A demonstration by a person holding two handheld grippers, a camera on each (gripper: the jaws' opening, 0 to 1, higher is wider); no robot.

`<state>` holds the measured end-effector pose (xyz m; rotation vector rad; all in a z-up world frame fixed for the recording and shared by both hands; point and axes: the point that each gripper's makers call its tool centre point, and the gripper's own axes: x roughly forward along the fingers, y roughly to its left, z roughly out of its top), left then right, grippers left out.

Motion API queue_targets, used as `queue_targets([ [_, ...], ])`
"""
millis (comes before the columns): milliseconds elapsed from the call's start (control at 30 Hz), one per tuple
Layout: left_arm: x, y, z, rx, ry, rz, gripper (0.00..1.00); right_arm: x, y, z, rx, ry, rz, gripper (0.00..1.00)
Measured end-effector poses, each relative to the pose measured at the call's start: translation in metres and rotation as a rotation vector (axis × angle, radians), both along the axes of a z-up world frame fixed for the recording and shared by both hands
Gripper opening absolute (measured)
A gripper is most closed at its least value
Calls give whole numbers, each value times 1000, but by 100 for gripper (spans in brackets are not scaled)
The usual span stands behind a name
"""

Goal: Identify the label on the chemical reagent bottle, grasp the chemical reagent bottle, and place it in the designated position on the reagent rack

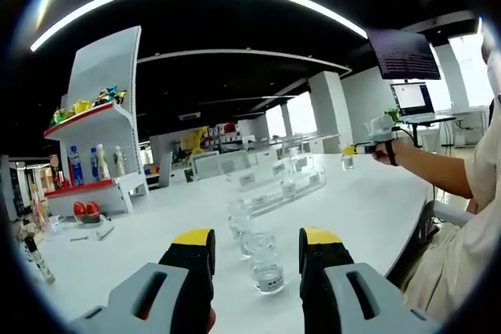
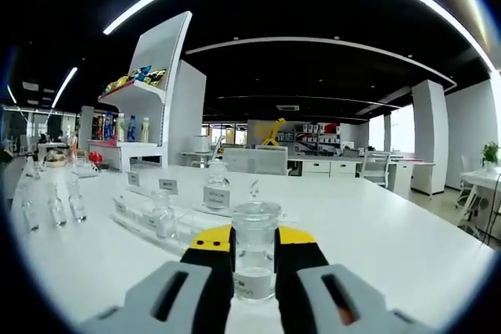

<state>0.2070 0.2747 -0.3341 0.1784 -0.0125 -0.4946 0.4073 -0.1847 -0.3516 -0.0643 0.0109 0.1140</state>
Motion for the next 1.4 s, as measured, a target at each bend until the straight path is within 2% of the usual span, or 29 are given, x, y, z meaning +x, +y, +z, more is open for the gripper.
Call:
queue_targets([
  [200,0,1,-1,-3,3,-5,44,1,13,6,-7,-2,17,19],
  [500,4,17,-5,-16,11,31,44,1,21,20,-3,-20,31,19],
  [767,-2,6,-3,1,1,4,44,2,33,37,-8,-40,58,19],
  [900,-1,2,-7,21,11,-10,44,5,44,42,-11,-39,78,19],
  [1400,1,8,-5,18,12,2,44,29,73,50,-1,-35,139,19],
])
